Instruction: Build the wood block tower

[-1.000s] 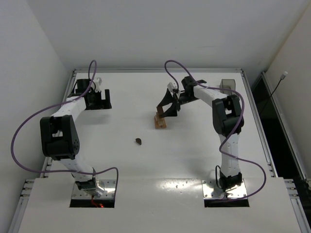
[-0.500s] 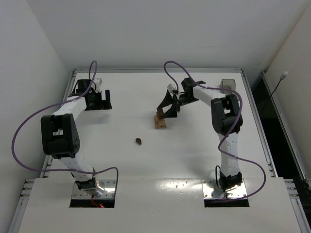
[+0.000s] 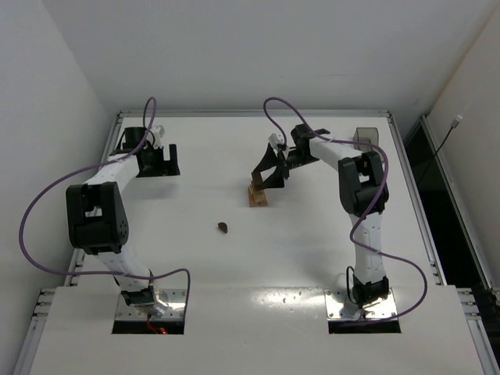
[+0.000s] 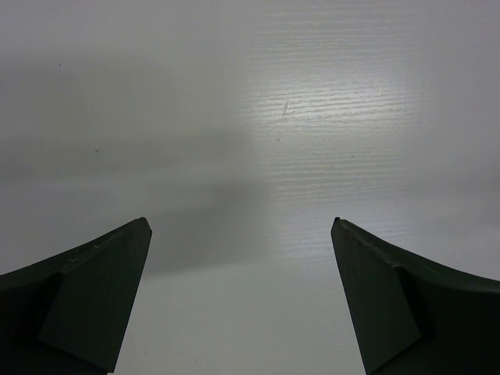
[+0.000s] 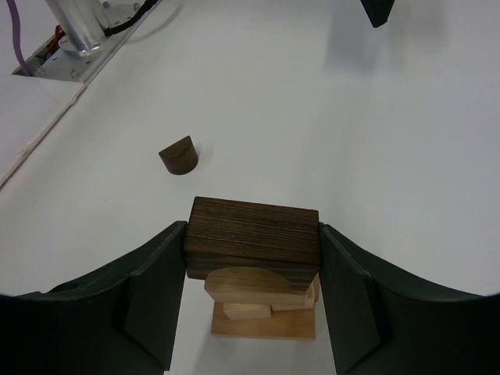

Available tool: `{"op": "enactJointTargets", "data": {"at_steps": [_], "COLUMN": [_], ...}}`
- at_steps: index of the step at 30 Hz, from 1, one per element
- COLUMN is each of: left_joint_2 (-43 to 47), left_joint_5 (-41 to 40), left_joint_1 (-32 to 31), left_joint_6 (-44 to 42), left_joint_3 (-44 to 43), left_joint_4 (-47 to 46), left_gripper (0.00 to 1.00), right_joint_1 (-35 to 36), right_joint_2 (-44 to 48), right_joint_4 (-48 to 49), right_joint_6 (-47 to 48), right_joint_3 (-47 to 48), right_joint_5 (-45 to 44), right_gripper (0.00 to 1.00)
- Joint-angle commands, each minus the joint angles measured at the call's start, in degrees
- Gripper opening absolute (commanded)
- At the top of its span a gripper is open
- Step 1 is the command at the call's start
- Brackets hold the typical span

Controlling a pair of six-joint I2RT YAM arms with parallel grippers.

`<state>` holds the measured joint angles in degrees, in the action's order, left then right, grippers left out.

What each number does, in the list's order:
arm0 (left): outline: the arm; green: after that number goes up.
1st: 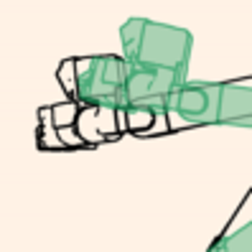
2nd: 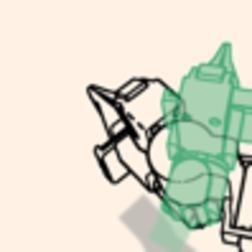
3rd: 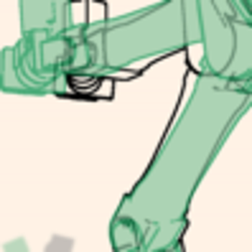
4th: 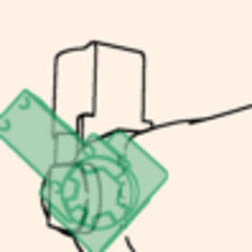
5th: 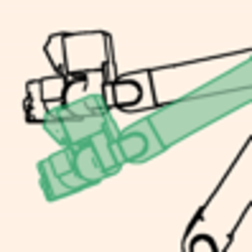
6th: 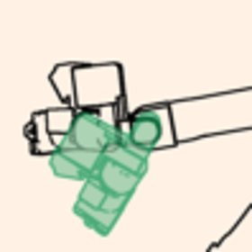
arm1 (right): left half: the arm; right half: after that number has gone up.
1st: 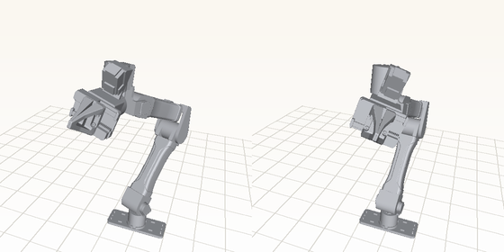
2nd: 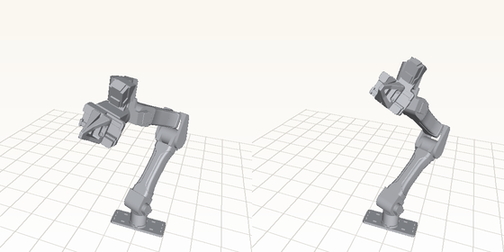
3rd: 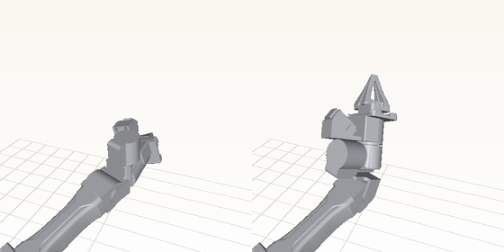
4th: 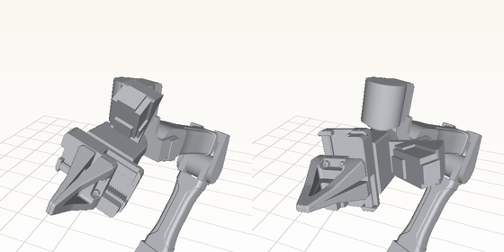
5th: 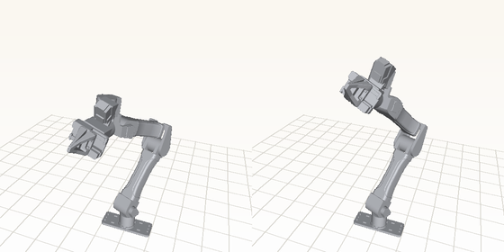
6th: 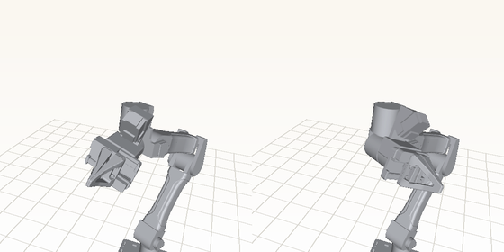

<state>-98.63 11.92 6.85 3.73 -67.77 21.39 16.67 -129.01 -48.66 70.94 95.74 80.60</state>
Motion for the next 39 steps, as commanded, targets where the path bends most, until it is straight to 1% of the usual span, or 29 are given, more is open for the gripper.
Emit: {"op": "enactJointTargets", "data": {"at_steps": [1, 2, 10, 14, 16, 21, 35, 36, 39], "left_joint_2": [-0.16, -0.16, -0.69, -1.21, -1.21, -1.21, -1.21, -1.21, -1.21], "left_joint_5": [-0.15, -0.15, 0.38, 0.38, 0.38, 0.38, 0.38, 0.38, 0.38], "left_joint_1": [0.62, 0.62, 0.62, 0.62, 0.62, 0.62, 0.62, 0.62, 0.62], "left_joint_6": [0.67, 0.67, 0.67, 0.67, 0.67, 0.67, 0.67, 0.67, 0.67], "left_joint_3": [-2.54, -2.55, -2.55, -3.07, -3.07, -3.07, -3.07, -3.07, -3.07], "left_joint_4": [-0.38, -0.38, -0.38, 0.14, 0.15, 0.15, 0.15, 0.15, 0.15], "left_gripper": [1.00, 1.00, 1.00, 1.00, 1.00, 1.00, 1.00, 1.00, 1.00], "right_joint_1": [0.38, 0.38, 0.38, 0.38, 0.38, 0.38, 0.38, 0.38, 0.38], "right_joint_2": [-0.89, -1.41, -2.56, -3.08, -3.09, -3.09, -3.62, -3.62, -3.62], "right_joint_4": [0.24, -0.29, -1.70, -2.31, -2.31, -2.93, -3.45, -3.45, -4.07], "right_joint_6": [3.16, 3.16, 3.16, 3.16, 3.16, 3.16, 3.16, 3.16, 3.16], "right_joint_3": [2.86, 3.57, 4.89, 5.42, 5.94, 6.47, 6.47, 6.47, 6.47], "right_joint_5": [10.90, 10.90, 10.90, 10.90, 10.90, 10.90, 10.90, 10.90, 10.90], "right_gripper": [0.14, 0.16, 0.16, 0.18, 0.22, 0.25, 0.27, 0.25, 0.25]}}
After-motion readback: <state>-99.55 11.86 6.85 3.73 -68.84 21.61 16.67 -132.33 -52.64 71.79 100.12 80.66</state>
